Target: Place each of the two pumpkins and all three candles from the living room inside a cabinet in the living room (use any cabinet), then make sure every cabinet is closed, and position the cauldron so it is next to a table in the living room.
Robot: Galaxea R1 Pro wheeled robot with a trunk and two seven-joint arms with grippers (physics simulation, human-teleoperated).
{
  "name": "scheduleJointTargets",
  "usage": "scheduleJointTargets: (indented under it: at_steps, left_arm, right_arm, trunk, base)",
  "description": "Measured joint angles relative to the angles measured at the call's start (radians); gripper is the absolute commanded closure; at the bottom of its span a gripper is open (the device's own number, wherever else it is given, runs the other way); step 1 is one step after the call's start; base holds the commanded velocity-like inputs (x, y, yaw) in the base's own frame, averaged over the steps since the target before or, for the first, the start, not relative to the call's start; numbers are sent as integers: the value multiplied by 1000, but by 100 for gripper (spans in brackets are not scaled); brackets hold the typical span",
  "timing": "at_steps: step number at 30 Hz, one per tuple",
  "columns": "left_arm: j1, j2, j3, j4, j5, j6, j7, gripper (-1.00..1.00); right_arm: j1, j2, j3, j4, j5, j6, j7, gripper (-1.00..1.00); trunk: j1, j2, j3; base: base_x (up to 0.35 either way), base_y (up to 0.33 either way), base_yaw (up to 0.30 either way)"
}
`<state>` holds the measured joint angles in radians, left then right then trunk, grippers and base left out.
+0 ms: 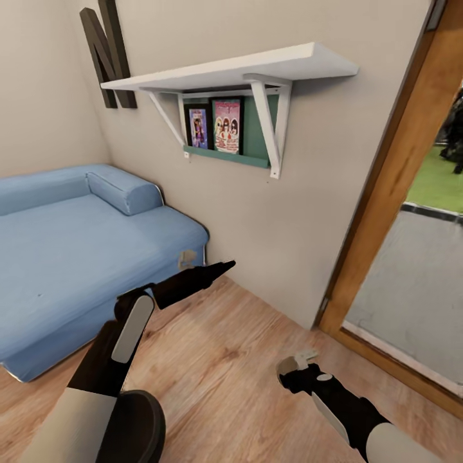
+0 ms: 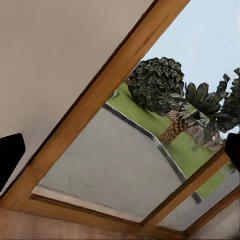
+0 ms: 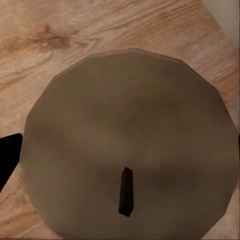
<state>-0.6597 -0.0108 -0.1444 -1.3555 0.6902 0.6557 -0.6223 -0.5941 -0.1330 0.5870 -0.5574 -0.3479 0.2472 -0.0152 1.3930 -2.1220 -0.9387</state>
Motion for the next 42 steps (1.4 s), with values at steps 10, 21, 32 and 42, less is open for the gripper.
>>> scheduleJointTargets:
  at_steps: [10, 21, 32, 42]
  left_arm:
    - [65, 156, -1, 304, -5, 79, 3, -100]
    - [70, 205, -2, 616, 3, -43, -9, -100]
    - [72, 210, 0, 689, 7, -56, -36, -100]
    - [73, 212, 1, 749, 2, -58, -126, -100]
  right_arm:
    - [-1, 1, 2, 6, 7, -51, -2, 100]
    - [9, 1, 3, 31, -1, -166, -2, 100]
    - [14, -4, 4, 69, -2, -167, -2, 100]
    - [16, -2, 4, 70, -3, -164, -3, 100]
  trunk:
    - [-38, 70, 42]
    - [-80, 147, 68]
    - [-81, 147, 55]
    - [-81, 147, 43]
  base:
    - [0, 0, -170]
    - [0, 0, -7]
    - [0, 0, -75]
    - [0, 0, -206]
